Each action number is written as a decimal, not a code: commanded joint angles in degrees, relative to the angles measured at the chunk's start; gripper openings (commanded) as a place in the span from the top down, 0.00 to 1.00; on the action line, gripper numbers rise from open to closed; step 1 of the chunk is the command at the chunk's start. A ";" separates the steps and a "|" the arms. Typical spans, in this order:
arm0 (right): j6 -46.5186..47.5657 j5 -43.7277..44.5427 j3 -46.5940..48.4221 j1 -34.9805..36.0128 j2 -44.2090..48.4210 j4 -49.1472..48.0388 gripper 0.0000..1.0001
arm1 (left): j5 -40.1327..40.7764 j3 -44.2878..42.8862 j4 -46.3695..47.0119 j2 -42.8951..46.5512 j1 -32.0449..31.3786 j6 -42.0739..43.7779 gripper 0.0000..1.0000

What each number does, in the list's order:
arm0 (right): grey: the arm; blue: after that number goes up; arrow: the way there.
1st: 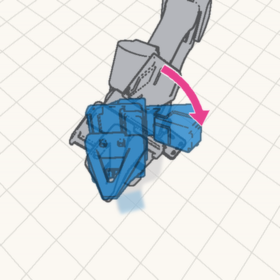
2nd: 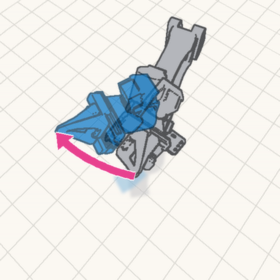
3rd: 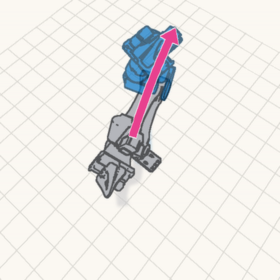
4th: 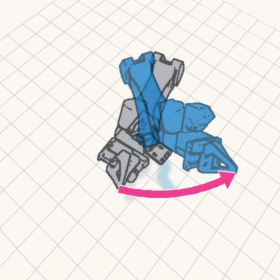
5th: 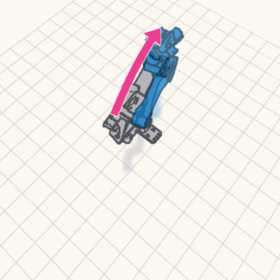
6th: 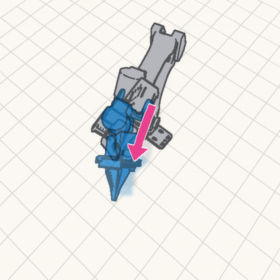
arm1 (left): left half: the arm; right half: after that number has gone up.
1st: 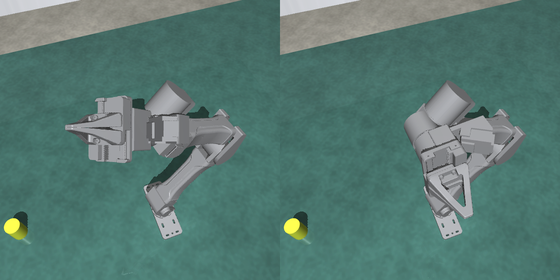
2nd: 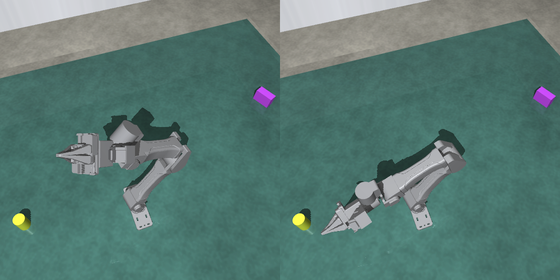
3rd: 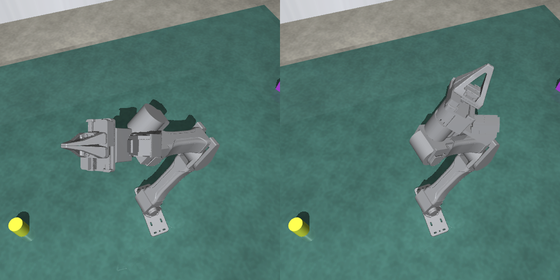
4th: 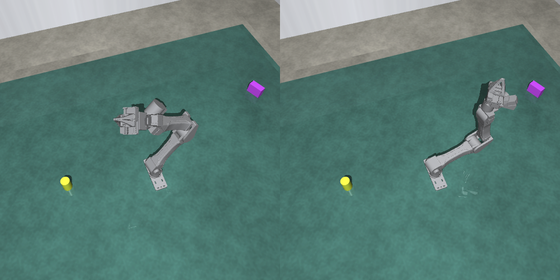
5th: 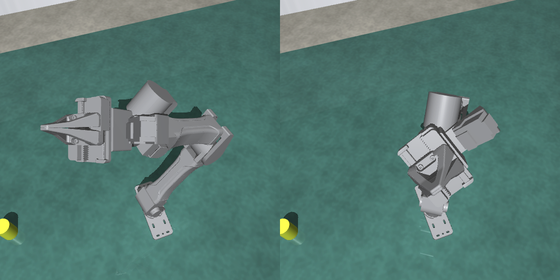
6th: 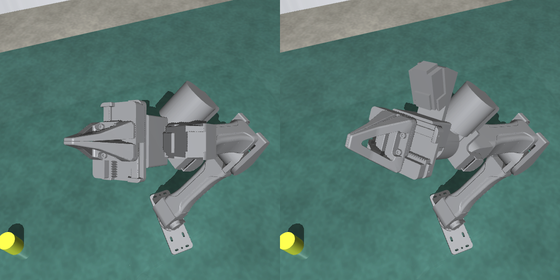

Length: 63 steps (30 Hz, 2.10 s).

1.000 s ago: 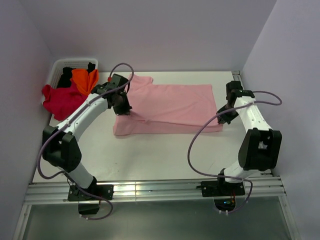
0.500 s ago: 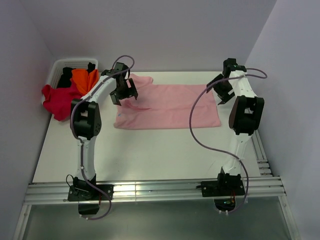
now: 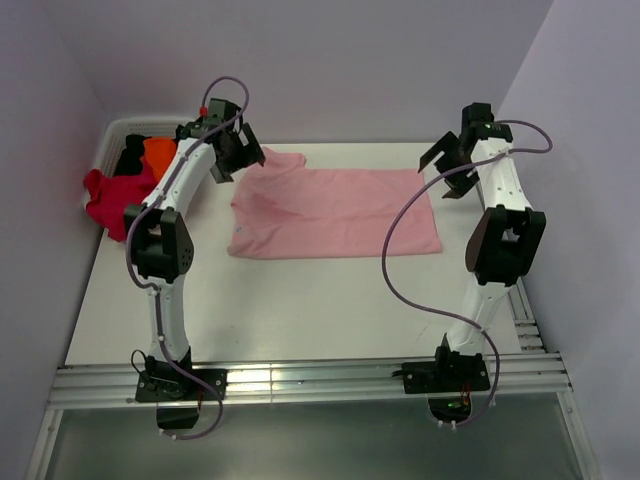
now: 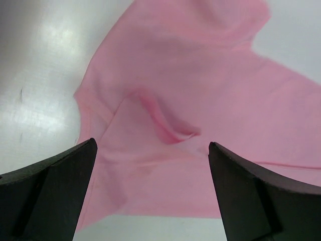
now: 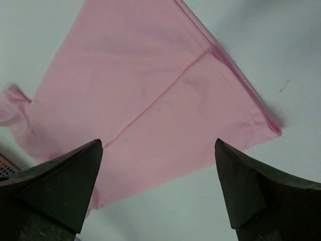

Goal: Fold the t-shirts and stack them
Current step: Fold the flattened tshirt in 1/3 of the way, then grap the side of the flattened tshirt furthest away from the robot with both arms

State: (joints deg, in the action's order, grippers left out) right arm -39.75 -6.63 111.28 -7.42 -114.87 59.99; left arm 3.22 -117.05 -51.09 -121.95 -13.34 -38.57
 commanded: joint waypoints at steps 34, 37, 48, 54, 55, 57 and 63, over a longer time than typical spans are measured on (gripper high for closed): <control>1.25 2.43 -31.05 0.83 19.79 -10.94 0.02 | -32.94 -23.13 39.32 -39.59 6.75 -11.00 0.17; 1.60 0.32 -27.18 1.71 14.42 -13.05 0.04 | -30.83 -22.17 40.88 -38.72 7.01 -10.91 0.36; 1.69 -0.84 -2.15 2.85 -6.22 -19.12 0.09 | -30.38 -16.19 40.90 -33.36 8.77 -11.53 1.00; -2.26 2.50 16.14 2.85 -20.82 -16.66 0.10 | -30.21 -7.76 40.02 -25.01 9.21 -10.57 1.00; -3.74 2.59 17.72 2.85 -22.84 -17.27 0.11 | -30.55 -6.97 40.02 -24.57 9.21 -10.39 1.00; -5.16 2.85 17.83 2.76 -23.99 -18.67 0.12 | -31.17 -7.13 39.49 -24.56 9.21 -10.56 1.00; -11.75 1.63 15.71 2.94 -26.36 -24.91 0.13 | -33.37 -5.56 39.92 -23.33 8.25 -9.95 1.00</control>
State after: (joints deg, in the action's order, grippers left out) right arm -47.16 -5.43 125.99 -4.64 -141.08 39.94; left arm -28.32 -123.59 -11.70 -150.12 -4.21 -50.22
